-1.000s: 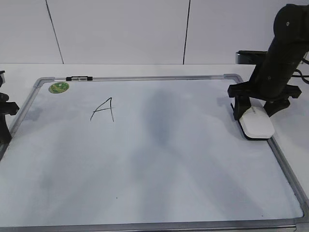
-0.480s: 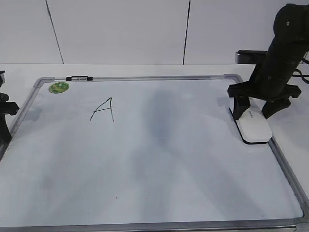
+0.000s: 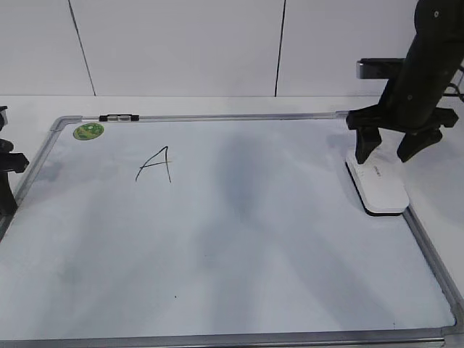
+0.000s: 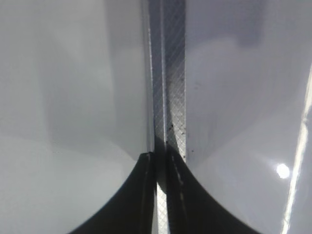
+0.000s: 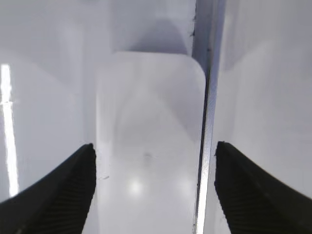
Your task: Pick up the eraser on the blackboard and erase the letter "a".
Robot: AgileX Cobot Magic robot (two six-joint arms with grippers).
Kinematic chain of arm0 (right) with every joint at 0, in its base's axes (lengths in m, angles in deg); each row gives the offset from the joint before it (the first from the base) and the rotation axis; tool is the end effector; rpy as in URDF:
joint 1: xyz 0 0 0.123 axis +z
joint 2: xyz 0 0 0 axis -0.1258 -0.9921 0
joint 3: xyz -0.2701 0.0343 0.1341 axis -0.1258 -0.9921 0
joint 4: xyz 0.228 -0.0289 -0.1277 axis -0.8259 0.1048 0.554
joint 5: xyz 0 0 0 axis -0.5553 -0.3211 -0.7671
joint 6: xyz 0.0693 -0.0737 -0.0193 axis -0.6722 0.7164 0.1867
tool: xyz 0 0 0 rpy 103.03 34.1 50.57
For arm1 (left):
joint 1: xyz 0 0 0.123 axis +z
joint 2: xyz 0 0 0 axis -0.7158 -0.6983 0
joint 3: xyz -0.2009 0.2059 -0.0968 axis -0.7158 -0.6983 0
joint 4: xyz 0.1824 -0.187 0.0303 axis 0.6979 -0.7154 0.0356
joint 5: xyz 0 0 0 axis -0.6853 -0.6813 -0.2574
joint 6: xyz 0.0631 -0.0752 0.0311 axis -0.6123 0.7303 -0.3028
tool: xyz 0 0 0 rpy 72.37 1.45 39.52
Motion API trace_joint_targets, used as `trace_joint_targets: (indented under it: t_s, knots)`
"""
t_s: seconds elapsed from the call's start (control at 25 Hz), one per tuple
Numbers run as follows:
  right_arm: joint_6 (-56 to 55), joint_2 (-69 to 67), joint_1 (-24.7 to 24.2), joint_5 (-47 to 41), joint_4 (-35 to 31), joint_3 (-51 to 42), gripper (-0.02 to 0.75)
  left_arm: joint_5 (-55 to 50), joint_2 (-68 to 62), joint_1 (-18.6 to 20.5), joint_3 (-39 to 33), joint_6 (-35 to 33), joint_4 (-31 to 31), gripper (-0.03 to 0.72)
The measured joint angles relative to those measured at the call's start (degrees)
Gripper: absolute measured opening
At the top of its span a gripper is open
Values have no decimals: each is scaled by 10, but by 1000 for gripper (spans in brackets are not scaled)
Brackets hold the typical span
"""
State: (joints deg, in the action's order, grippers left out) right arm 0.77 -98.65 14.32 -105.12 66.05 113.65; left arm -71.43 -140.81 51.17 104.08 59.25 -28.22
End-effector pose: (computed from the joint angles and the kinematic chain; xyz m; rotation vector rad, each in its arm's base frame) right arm 0.4410 0.0567 0.2064 -0.0929 2.9842 0.0471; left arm 0.3906 0.0177 0.1468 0.0138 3.0959 -0.2919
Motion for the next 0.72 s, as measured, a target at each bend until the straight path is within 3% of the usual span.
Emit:
trace_joint_targets:
  t_s: [0.48,0.6,0.72]
  knots:
    - [23,8,0,-75,-16,74,590,-19,-6,0,17,0,1,28]
    - [31,14,0,-76,-30,75,590,-50,-12,0,49,-1,7,69]
    - [37,14,0,-76,-35,75,590,-78,-12,0,94,-2,9,163]
